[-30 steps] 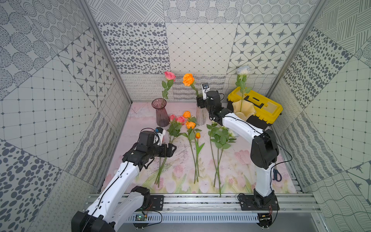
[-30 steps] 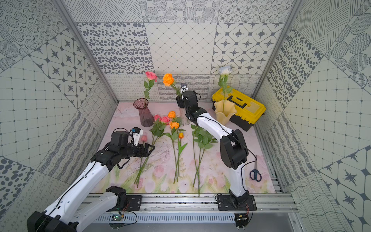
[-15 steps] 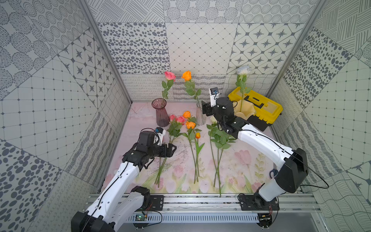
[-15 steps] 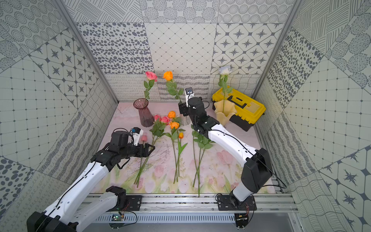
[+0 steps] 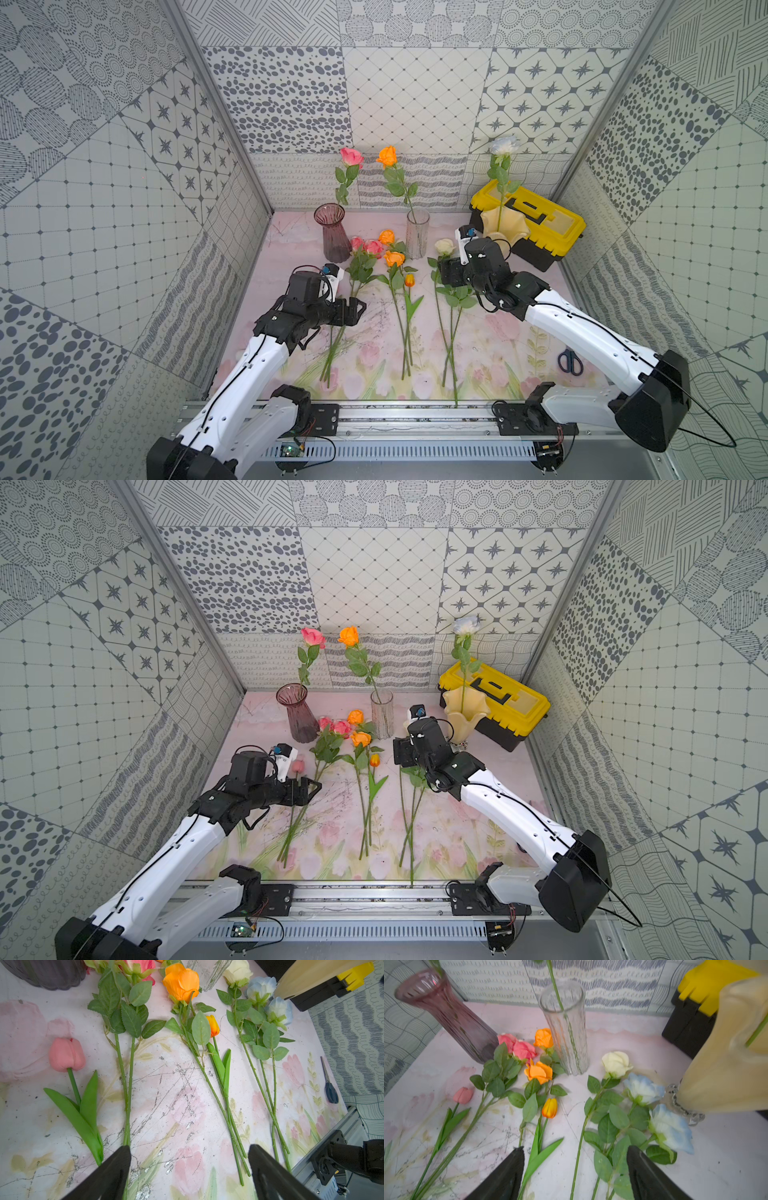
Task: Arrange the flowers in different vases according to their variety
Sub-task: Insert the flower into the vase, then pick up the flower at the center of the board.
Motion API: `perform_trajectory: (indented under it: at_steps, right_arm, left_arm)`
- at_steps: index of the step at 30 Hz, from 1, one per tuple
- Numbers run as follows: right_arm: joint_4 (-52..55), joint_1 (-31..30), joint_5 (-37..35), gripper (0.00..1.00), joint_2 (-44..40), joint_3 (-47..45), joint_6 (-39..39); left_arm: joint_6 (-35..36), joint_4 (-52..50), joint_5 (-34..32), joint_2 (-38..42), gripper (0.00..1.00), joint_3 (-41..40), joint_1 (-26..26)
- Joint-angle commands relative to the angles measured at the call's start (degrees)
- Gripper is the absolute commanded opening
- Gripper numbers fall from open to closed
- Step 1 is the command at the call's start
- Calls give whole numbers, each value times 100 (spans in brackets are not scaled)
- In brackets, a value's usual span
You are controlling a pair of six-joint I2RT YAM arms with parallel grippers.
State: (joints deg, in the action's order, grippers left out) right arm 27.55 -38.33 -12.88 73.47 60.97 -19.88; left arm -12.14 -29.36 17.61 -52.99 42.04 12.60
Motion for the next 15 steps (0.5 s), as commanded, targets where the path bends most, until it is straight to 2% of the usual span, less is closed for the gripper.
perform_trajectory:
  at_steps: [1, 7, 15]
  right_arm:
    - [358, -38, 540, 82, 186, -151, -296]
    - [752, -32, 1099, 81, 1066, 128, -307]
    - [979, -19, 1305, 78, 1844, 332, -385]
  left_arm:
    - [77, 27, 81, -9, 93, 12, 10]
    - [62, 36, 202, 4, 93, 12, 17]
    - [67, 47, 314, -25, 93, 13, 22]
